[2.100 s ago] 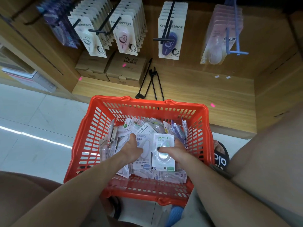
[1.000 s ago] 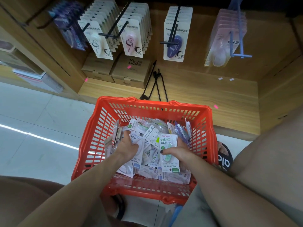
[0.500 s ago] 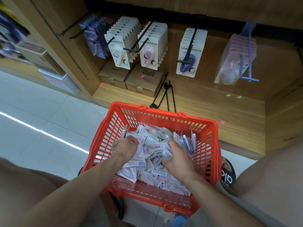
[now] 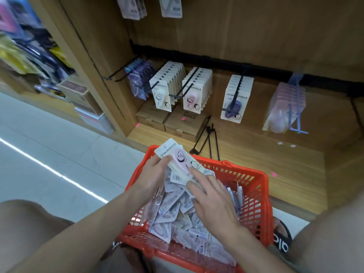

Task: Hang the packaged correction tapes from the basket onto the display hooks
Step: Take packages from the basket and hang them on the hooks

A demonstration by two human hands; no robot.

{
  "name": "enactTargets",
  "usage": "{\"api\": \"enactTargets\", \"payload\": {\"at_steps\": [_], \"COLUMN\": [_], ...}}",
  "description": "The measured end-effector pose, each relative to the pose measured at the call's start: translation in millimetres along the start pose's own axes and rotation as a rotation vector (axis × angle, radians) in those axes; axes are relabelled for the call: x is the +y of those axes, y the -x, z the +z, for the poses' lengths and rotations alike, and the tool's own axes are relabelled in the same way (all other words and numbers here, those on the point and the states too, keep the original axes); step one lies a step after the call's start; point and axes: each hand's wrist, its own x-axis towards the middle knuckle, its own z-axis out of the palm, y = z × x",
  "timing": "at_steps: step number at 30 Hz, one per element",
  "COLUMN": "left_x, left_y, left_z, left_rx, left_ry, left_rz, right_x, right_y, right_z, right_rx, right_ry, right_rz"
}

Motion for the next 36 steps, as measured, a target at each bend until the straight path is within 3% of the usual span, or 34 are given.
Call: {"api": "enactTargets", "payload": {"at_steps": [5,17,25,36], "left_x": [15.0,-7.6,-12.7,-10.9], "left_y": [-12.5,-13.7,-12.7,-7.7], "left_z": [-9.5,-2.7,5.6,12.2], "left_rx": [0.028,0.008,-0.037,-0.081], "left_ry": [0.111,0.040,0.056,0.128], "left_rz": [-0.047,-0.137,-0.184,-0.256], "right_x": [-0.3,13.3,22.6,25.3], "right_y": [-10.4,-15.0,-8.9,-4.1], "right_z": [1.4,2.0,6.0,4.9], "right_rx": [0.074,-0.217,-0.369,-0.341], "right_ry": [-0.236,-0.503,-0.376,-0.409], "right_rz": [0.064,0.249,0.225,0.292]}}
